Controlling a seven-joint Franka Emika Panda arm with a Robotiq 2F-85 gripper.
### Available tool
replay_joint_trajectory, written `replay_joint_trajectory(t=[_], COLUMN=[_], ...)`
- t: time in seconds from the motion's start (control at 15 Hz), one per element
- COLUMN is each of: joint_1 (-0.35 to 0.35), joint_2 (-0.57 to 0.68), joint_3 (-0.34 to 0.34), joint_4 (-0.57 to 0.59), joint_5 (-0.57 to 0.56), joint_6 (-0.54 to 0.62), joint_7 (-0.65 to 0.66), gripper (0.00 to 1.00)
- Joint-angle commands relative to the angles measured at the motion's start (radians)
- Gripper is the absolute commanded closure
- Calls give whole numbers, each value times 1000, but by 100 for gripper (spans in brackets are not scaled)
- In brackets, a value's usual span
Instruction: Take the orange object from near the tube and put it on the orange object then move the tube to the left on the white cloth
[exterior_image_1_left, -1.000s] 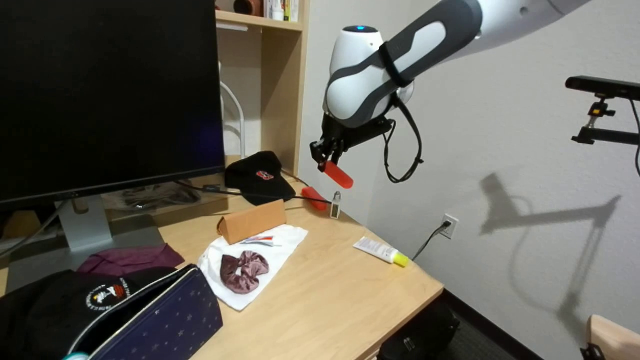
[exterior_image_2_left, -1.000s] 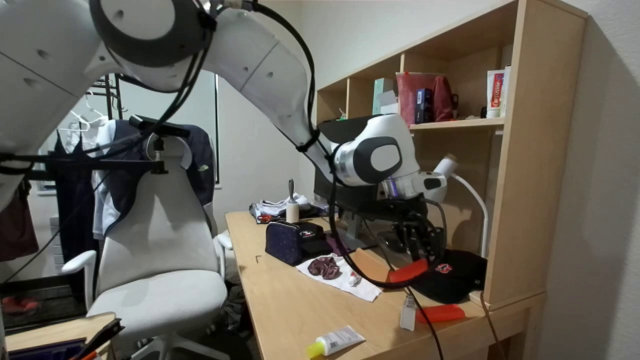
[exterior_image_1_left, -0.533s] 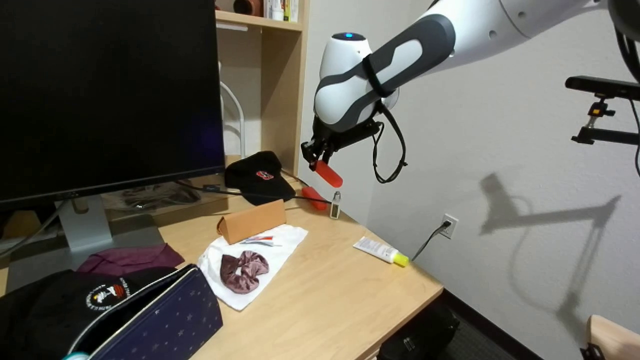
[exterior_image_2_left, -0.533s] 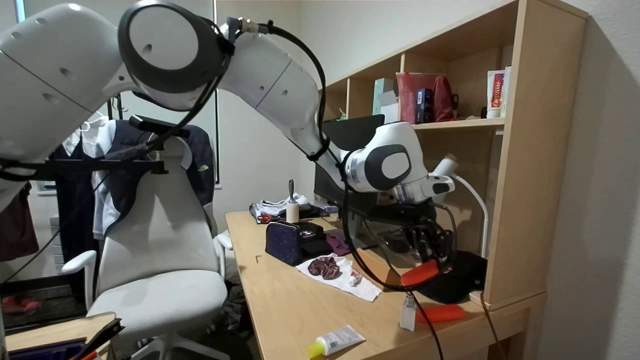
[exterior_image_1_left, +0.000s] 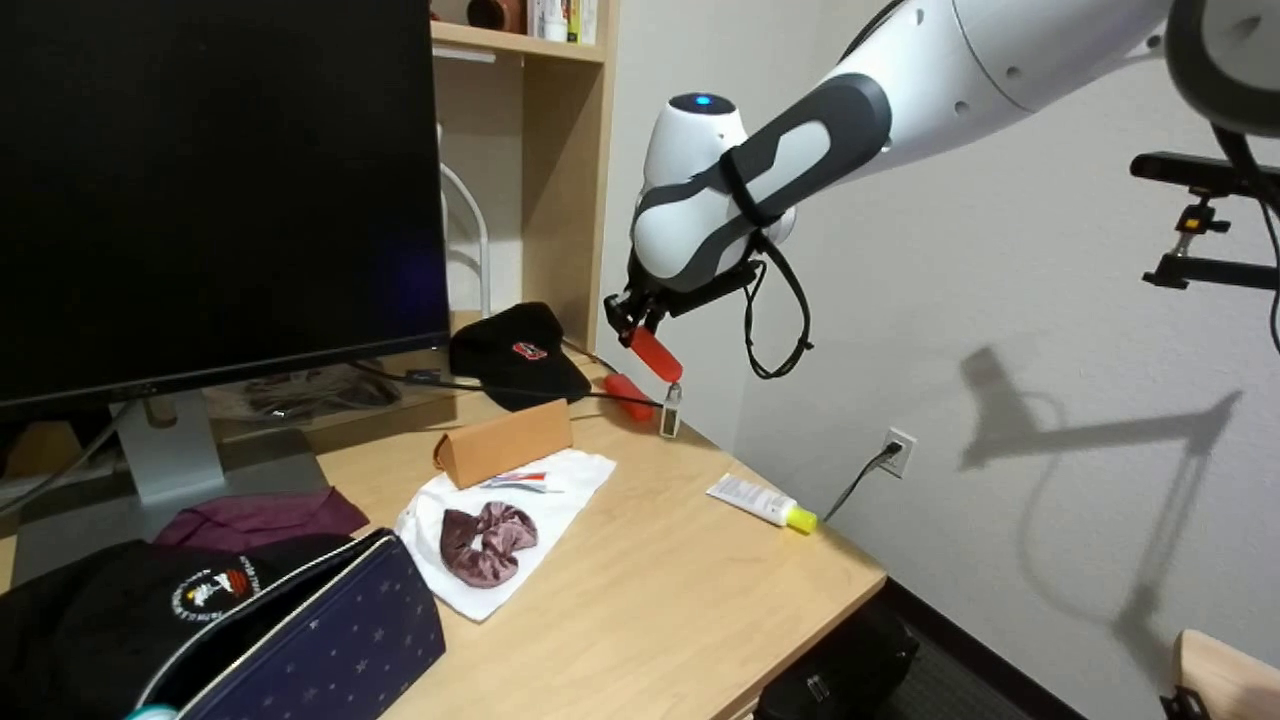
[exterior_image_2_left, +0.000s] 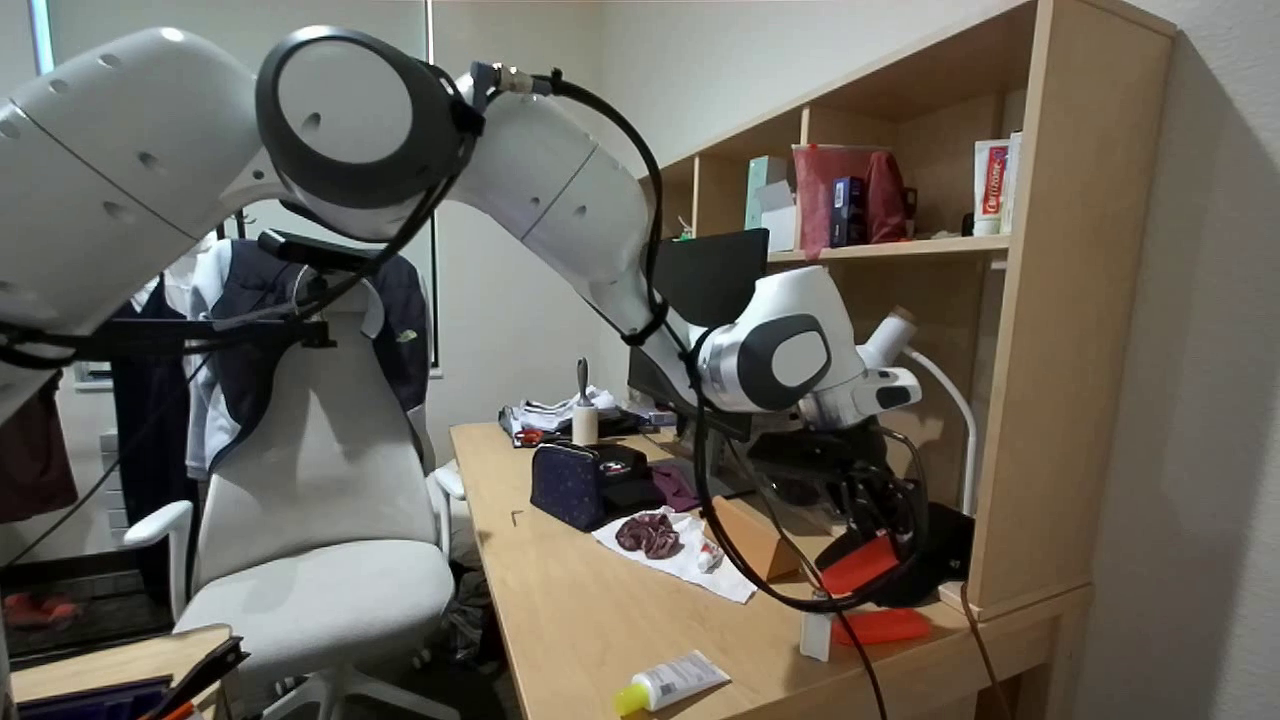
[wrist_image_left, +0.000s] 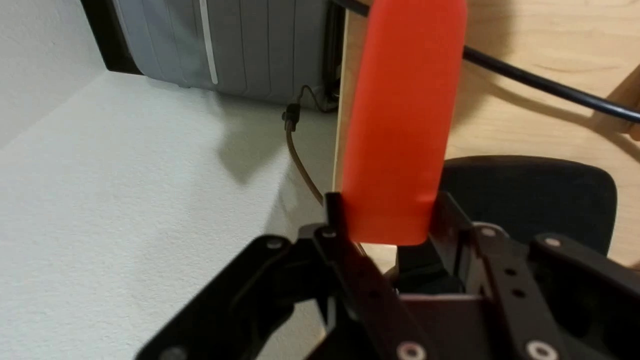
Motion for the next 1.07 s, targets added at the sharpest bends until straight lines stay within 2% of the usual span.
replay_joint_trajectory(t=[0.0,0.4,0.6,1.0], joint_1=[-7,-10,0,-1], joint_2=[67,115,152,237], joint_3=[2,-7,-34,-37], joint_4=[69,127,162,252], joint_5=[20,31,25,51], joint_6=[38,50,73,72], joint_7=[3,13,52,118], gripper=[80,80,80,80])
